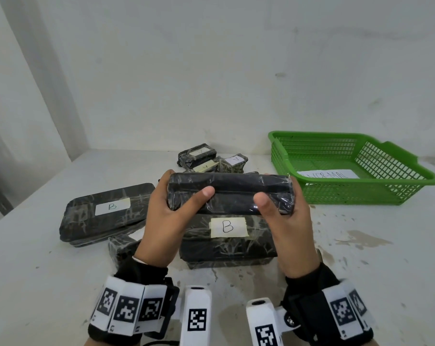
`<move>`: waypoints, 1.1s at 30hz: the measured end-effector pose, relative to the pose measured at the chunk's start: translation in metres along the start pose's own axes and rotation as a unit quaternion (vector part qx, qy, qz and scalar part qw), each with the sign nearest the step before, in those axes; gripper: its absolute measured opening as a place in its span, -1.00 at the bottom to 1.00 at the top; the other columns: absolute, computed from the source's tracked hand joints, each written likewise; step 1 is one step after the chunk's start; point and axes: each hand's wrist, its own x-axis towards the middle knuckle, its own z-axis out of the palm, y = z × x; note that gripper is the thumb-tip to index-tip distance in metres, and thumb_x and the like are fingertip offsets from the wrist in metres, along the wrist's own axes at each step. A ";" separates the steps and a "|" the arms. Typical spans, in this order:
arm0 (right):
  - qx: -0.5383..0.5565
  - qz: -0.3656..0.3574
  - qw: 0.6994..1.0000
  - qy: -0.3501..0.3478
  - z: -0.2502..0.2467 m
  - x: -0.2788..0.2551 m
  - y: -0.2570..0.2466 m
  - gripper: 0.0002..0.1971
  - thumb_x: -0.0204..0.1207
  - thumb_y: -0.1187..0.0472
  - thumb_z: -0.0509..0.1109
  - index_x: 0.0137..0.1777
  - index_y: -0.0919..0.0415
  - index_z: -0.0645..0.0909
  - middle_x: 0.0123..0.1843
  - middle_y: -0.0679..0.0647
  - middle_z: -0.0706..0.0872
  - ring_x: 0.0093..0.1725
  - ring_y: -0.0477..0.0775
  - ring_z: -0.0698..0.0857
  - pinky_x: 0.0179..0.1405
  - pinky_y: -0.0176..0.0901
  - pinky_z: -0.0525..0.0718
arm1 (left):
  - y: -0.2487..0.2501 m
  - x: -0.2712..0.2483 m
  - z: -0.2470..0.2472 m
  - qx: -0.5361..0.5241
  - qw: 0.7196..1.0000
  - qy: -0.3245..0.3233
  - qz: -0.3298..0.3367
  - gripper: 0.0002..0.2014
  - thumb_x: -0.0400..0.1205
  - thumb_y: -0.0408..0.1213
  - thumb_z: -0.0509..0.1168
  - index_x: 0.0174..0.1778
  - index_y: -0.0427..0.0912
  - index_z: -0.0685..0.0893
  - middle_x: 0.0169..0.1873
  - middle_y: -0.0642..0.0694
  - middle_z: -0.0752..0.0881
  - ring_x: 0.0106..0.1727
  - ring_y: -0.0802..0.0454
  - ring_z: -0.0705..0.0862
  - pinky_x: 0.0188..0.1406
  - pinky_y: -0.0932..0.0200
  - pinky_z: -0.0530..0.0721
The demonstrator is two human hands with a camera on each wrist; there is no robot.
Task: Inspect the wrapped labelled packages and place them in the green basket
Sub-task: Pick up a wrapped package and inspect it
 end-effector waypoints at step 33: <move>0.021 0.015 1.000 0.006 -0.002 0.006 0.002 -0.64 0.52 -0.21 0.37 0.03 0.07 0.69 0.09 0.27 0.77 0.11 0.24 0.79 0.12 0.29 0.75 | -0.001 0.004 -0.005 -0.061 0.995 -0.068 0.041 -0.75 0.57 0.09 0.37 -0.16 -0.02 0.63 -0.23 0.02 0.76 -0.13 0.06 0.78 -0.20 0.24 0.71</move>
